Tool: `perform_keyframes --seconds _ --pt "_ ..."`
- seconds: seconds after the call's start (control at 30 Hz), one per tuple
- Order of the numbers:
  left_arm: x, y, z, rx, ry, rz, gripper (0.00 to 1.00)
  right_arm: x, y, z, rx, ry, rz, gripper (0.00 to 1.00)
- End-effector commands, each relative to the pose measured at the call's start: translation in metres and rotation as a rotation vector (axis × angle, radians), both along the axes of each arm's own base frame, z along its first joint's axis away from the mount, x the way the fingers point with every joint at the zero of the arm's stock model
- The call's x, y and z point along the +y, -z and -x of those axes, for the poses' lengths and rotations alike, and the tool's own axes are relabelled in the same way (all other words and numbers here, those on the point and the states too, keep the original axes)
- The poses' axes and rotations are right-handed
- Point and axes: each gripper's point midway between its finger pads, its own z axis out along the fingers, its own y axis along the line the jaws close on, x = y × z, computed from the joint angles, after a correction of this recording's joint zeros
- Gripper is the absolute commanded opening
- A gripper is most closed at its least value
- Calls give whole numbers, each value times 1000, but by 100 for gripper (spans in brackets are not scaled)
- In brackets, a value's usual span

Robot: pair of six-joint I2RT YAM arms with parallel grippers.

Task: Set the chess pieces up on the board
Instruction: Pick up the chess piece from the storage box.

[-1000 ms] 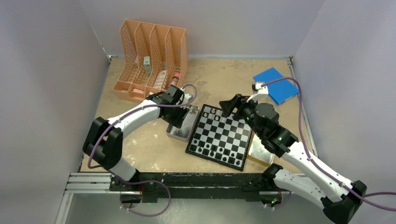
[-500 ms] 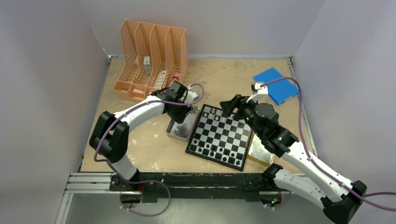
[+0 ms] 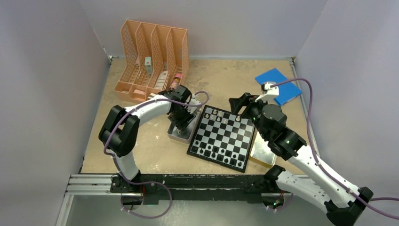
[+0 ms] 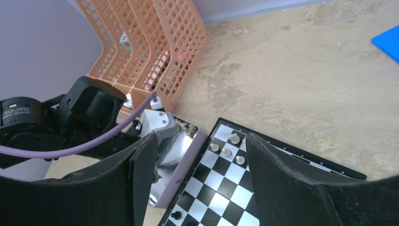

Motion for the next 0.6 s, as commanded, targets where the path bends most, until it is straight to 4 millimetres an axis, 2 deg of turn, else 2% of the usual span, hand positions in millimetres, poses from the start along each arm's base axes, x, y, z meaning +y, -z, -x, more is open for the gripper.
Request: perform_keyframes --seconds 0.0,0.2,0.43,0.57 --pt "-2 -1 -1 30 -14 0 50 -19 -31 -2 -77 82 -14 71" --pt "-1 13 3 53 -30 -8 48 -17 -36 1 -96 64 -24 71" --pt "-4 20 5 77 -35 2 37 -18 -36 3 -97 59 -32 71" --pt "-6 23 9 101 -39 12 36 -20 -37 4 -100 61 -34 71"
